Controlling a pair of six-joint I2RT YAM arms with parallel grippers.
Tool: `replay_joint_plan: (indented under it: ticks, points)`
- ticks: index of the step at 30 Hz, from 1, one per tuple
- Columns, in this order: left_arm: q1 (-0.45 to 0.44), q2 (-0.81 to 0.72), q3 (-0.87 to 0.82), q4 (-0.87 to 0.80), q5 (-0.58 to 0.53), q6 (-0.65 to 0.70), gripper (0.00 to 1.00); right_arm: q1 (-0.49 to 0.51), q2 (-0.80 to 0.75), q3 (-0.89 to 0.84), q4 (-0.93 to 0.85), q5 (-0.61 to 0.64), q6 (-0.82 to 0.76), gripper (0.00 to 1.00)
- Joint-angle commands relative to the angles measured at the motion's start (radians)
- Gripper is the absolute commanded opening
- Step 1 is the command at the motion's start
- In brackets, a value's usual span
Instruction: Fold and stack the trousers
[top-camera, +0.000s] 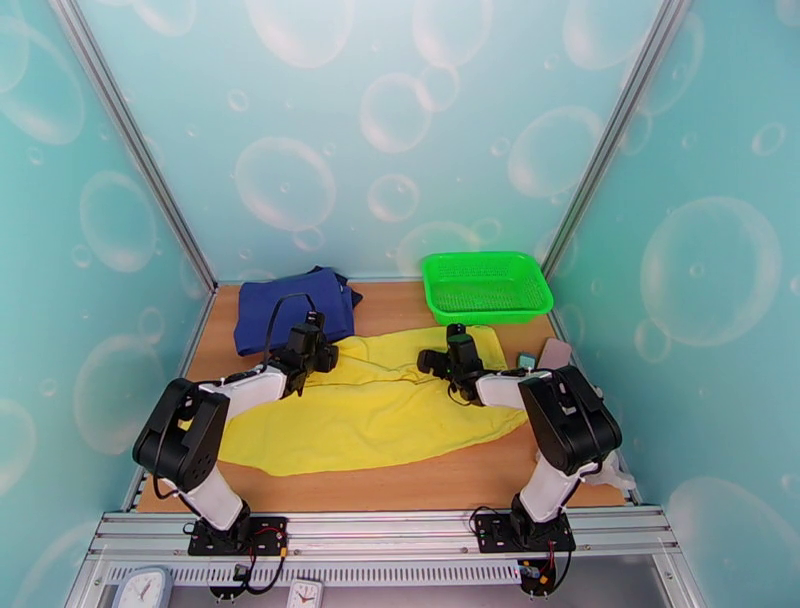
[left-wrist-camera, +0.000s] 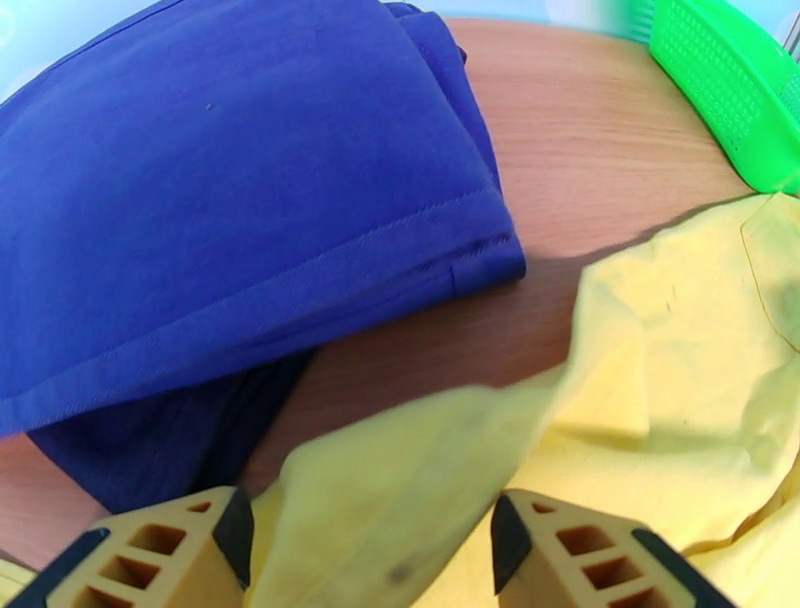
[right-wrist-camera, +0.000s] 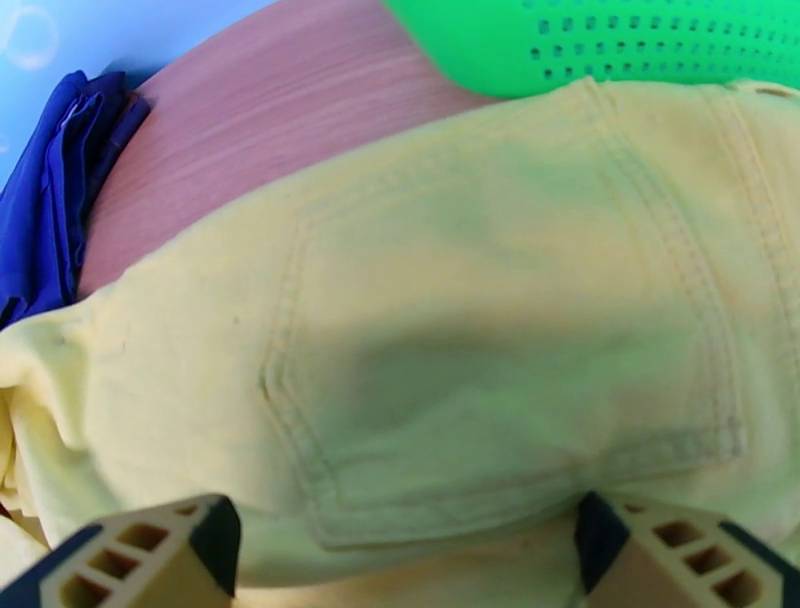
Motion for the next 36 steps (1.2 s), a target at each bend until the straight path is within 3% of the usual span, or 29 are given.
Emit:
replay_joint_plan:
  ticks: [1,5,9,11,14,16,23,27,36]
  points:
    - [-0.035,-0.005,0.008,-0.029,-0.026,-0.015,0.67,-0.013,0.044,0.008,-0.021,-0.066,0.060,0.93]
    - [-0.040,0.009,0.022,-0.022,-0.040,-0.022,0.68,-0.013,0.037,0.008,-0.016,-0.079,0.058,0.94]
    - [-0.039,0.110,0.127,-0.135,-0.068,-0.034,0.63,-0.013,0.026,-0.001,-0.011,-0.054,0.048,0.94]
    - [-0.038,0.133,0.147,-0.153,-0.088,-0.046,0.49,-0.020,0.034,-0.001,-0.011,-0.043,0.053,0.94]
    - [-0.029,0.116,0.144,-0.138,-0.108,-0.063,0.13,-0.040,0.051,-0.006,-0.001,-0.050,0.079,0.94]
    - [-0.023,0.074,0.124,-0.116,-0.115,-0.068,0.02,-0.054,0.050,-0.019,0.001,-0.040,0.098,0.93]
    - [-0.018,-0.151,0.044,-0.049,-0.059,-0.040,0.00,-0.093,0.040,-0.057,0.015,-0.072,0.153,0.92]
    - [-0.013,-0.190,0.072,-0.045,-0.026,-0.001,0.00,-0.093,0.032,-0.063,0.020,-0.058,0.158,0.92]
    - [0.039,0.158,0.409,-0.165,-0.029,0.063,0.00,-0.085,0.019,-0.088,0.050,-0.033,0.171,0.92]
